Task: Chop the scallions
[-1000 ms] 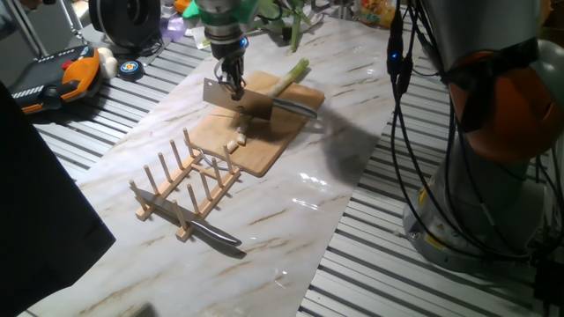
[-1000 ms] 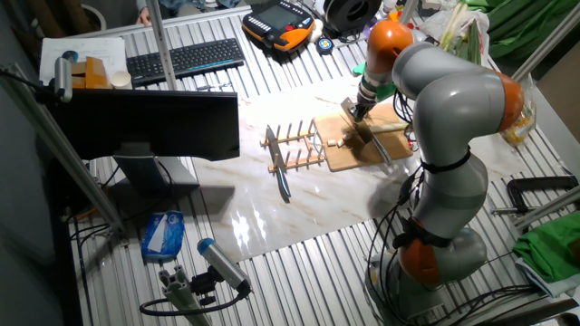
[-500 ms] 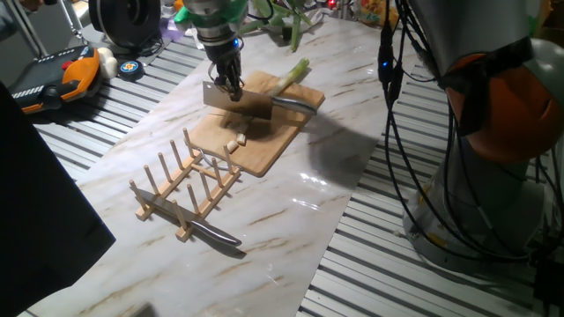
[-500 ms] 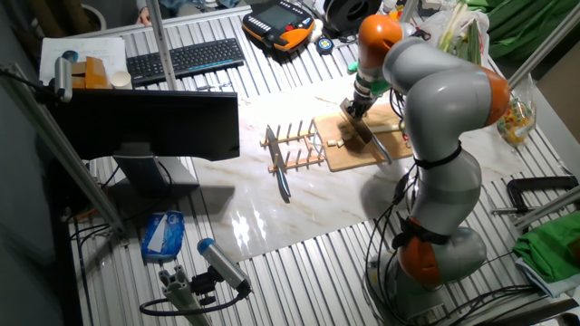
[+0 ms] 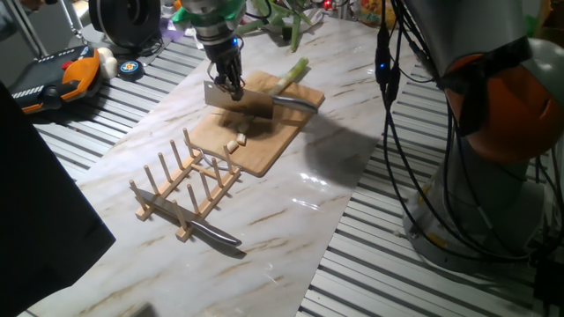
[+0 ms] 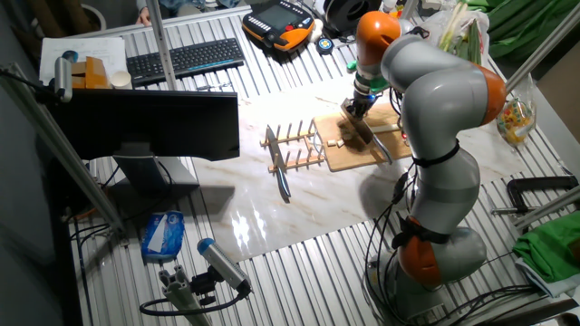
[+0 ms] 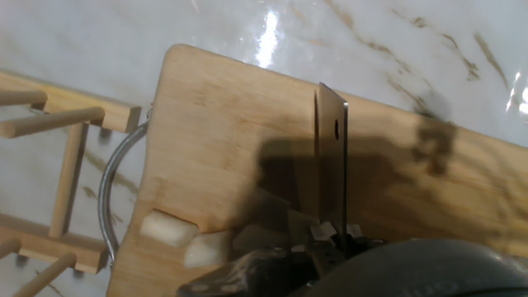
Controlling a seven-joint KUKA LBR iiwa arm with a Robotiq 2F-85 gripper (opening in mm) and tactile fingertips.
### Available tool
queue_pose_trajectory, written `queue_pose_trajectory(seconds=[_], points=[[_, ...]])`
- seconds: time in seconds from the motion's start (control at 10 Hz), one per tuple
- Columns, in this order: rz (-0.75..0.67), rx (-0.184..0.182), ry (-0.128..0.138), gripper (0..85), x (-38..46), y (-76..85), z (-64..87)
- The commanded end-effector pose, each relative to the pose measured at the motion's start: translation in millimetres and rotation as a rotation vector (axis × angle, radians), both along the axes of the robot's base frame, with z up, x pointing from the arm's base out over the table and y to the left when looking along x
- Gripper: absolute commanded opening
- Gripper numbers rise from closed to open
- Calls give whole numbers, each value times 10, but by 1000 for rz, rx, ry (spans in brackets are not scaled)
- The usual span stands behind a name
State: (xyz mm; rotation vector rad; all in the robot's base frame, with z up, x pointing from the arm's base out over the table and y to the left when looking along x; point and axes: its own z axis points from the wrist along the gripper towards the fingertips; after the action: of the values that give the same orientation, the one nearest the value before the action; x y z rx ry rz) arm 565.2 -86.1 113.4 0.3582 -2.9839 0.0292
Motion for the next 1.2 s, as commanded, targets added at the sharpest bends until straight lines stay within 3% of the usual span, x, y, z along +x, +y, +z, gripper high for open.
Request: queue_pose_trajectory(seconds=[0.0,0.3,0.7,1.1], points=[[-2,-2,3,7,-12,3,27],[-7,-2,15,7,31,9,-28],[-14,-3,-2,7,105,16,-155],[-7,8,-8,7,74,-40,-221]])
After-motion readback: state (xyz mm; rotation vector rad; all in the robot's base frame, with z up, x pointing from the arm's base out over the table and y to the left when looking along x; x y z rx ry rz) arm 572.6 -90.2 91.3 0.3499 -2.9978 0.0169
